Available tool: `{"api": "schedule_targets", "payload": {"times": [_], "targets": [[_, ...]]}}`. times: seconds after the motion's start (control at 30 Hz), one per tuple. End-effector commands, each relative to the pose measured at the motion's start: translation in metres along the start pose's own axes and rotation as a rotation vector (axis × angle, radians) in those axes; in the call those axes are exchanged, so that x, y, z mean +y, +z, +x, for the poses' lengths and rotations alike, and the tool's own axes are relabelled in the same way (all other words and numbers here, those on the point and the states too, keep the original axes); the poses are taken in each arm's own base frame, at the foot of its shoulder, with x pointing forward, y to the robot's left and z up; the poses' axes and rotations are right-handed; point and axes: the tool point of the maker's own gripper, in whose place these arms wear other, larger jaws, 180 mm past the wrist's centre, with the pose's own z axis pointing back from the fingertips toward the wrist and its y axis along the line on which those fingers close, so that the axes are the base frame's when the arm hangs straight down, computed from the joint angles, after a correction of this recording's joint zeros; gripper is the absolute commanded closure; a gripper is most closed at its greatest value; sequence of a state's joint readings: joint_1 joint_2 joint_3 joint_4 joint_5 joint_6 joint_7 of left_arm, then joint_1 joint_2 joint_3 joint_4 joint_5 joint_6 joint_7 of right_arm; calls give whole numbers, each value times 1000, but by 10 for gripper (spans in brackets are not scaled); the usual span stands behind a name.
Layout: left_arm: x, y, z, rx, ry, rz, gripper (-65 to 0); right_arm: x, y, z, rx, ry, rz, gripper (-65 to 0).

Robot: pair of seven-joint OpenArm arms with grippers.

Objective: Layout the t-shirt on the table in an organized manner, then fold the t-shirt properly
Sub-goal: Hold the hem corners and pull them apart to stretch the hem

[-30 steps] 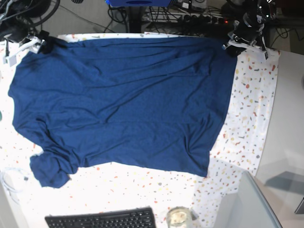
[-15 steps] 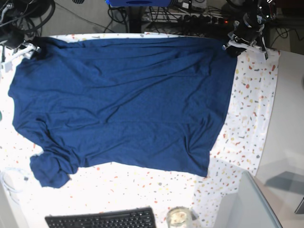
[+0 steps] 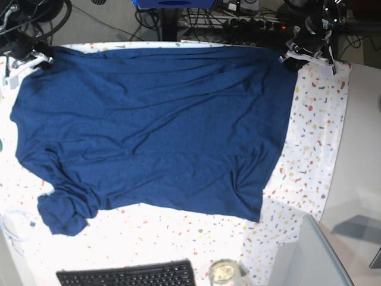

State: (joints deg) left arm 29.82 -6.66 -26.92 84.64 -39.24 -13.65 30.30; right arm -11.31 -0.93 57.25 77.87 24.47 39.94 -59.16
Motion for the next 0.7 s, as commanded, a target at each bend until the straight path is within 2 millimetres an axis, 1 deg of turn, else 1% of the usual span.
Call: {"api": "schedule_targets", "payload": {"times": [0.0,0.07,0.13,0.23,0.33,0.47,0.57,0.67], "targets": [[-4,6,12,-35,-17,-16,0,-3,7,14,-42,14,-9,-11],[-7,10,16,-47,-33,-23,0,-3,16,23,-67,41,-29,-2],[-14,13,24,-69,-48,-37,0,-5,26,25,-73,71,-57,-2],[-13,17,21,-65,-54,-34,0,-5,37,28,-63,105,-86,-2],[-14,18,22,-66,-57,-36,0,-5,42,29,-49,119,-100,-2],[-11,23,16,-54,-62,-29,0,-6,43,21,-10,119,-105,-2],[-14,31,17,-60,-81,-33,0,-8,46,19,-4,125,-115,-2],[-20,39,21,-73,-104,-44,0,-9,57,24,-24,153,-143,-2]]}}
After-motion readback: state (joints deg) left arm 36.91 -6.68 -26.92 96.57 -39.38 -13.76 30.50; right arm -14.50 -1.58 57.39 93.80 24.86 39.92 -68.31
